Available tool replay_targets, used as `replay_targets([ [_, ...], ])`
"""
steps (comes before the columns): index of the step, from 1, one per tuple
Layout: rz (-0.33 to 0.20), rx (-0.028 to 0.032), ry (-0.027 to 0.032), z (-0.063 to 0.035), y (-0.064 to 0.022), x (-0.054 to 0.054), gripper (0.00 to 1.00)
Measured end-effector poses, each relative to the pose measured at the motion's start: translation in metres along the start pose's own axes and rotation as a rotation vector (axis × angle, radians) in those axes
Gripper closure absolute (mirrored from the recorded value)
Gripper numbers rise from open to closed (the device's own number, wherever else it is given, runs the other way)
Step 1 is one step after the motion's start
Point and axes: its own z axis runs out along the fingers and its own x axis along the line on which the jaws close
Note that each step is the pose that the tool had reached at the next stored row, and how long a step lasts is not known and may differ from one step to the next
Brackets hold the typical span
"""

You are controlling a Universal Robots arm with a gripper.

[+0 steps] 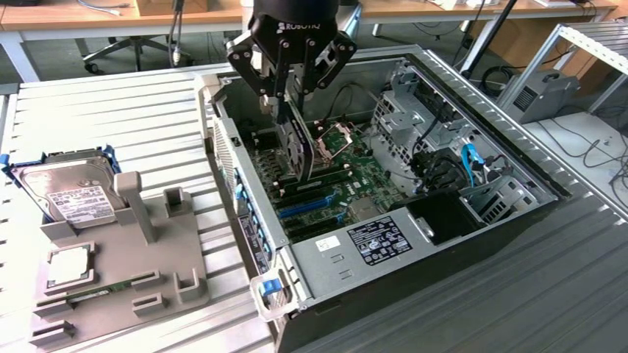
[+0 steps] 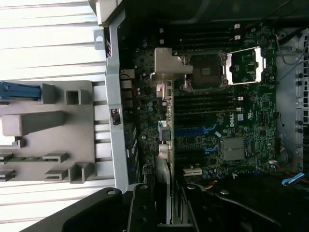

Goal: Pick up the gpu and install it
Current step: 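Pick up the gpu and move the gpu toward the slot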

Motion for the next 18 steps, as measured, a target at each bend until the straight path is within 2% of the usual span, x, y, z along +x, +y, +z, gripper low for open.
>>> replay_targets([
  [18,0.000,0.0015,0.0043,0.0105,0.0091,-0.008,0.74],
])
